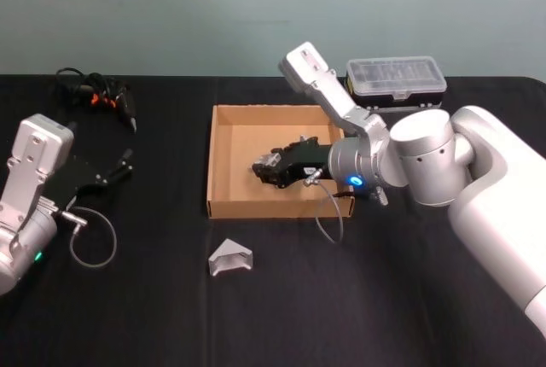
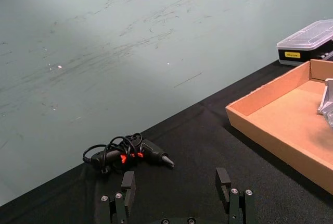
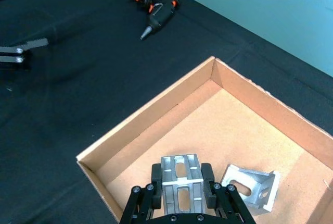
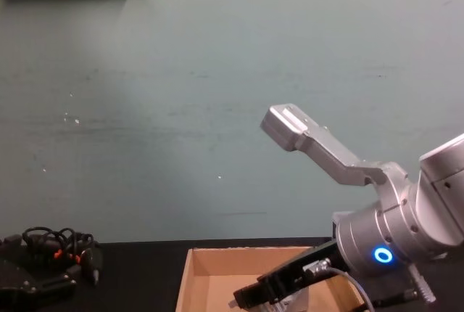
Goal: Use one hand to pick up the angle iron from the table and place it into the box.
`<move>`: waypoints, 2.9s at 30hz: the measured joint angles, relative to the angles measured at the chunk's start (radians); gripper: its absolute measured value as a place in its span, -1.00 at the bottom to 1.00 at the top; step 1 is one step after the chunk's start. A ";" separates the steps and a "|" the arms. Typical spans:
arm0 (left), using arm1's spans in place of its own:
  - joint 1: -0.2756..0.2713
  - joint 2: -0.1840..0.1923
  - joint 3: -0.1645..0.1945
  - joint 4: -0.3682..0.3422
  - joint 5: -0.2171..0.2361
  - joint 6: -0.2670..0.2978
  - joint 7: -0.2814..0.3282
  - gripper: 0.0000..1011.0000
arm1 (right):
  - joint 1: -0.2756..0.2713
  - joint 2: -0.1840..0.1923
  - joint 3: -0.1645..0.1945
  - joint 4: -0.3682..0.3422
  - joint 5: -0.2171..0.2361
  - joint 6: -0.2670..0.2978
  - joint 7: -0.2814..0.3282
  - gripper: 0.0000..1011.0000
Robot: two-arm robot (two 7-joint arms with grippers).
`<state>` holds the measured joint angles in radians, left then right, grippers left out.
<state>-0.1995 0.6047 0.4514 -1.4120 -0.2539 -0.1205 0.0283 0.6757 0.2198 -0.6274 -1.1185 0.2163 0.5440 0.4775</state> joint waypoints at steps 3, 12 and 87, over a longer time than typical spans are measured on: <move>0.000 0.000 0.000 0.000 0.000 0.000 0.000 1.00 | 0.002 -0.008 0.002 0.018 -0.007 -0.004 -0.004 -0.12; 0.000 0.000 0.000 0.000 0.000 0.000 0.000 1.00 | 0.000 -0.023 0.015 0.048 -0.027 -0.013 -0.005 -0.12; 0.000 0.000 0.000 0.000 0.000 0.000 0.000 1.00 | -0.245 0.180 -0.025 -0.477 0.032 0.088 0.092 0.98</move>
<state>-0.1995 0.6047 0.4514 -1.4119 -0.2539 -0.1205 0.0283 0.4305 0.3996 -0.6520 -1.5956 0.2483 0.6316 0.5700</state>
